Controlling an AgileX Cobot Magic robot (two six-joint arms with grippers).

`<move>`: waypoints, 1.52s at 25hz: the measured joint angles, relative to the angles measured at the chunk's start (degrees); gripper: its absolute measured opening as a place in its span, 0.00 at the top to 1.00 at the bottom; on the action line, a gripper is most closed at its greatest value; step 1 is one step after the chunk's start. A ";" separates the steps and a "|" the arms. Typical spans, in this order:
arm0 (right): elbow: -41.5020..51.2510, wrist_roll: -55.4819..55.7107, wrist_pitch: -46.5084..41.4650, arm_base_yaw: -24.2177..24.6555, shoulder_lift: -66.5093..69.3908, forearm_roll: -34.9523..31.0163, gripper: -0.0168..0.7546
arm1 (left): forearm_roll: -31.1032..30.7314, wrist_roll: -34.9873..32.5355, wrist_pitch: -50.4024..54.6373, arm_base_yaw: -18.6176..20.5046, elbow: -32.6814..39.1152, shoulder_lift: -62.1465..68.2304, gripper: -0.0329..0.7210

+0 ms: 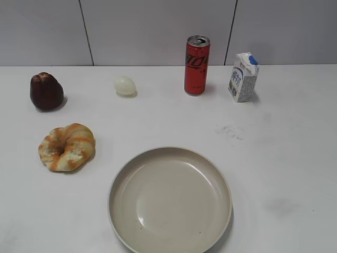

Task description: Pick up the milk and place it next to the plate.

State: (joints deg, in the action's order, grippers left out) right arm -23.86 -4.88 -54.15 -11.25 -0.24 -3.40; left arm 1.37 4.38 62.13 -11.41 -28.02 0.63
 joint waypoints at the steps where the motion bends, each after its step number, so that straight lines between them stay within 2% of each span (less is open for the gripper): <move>1: 0.00 0.00 0.00 0.00 0.00 0.00 0.26 | 0.00 0.00 0.00 0.00 0.00 0.00 0.68; 13: -0.75 0.29 1.54 0.00 1.54 0.44 0.26 | 0.00 0.00 0.00 0.00 0.00 0.00 0.68; 18: -1.49 7.64 14.07 0.00 11.39 4.57 0.26 | 0.00 0.00 0.00 0.00 0.00 0.00 0.68; 24: -5.88 14.72 29.40 0.00 34.98 9.39 0.26 | 0.00 0.00 0.00 0.00 0.00 0.00 0.68; 31: -26.06 14.47 30.25 0.00 67.73 9.74 0.26 | 0.00 0.00 0.00 0.00 0.00 0.00 0.68; 38: -53.29 10.42 18.24 0.00 94.24 6.62 0.26 | 0.00 0.00 0.00 0.00 0.00 0.00 0.68</move>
State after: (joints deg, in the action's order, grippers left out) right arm -77.15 5.54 -35.91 -11.25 94.00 3.22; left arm 1.37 4.38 62.13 -11.41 -28.02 0.63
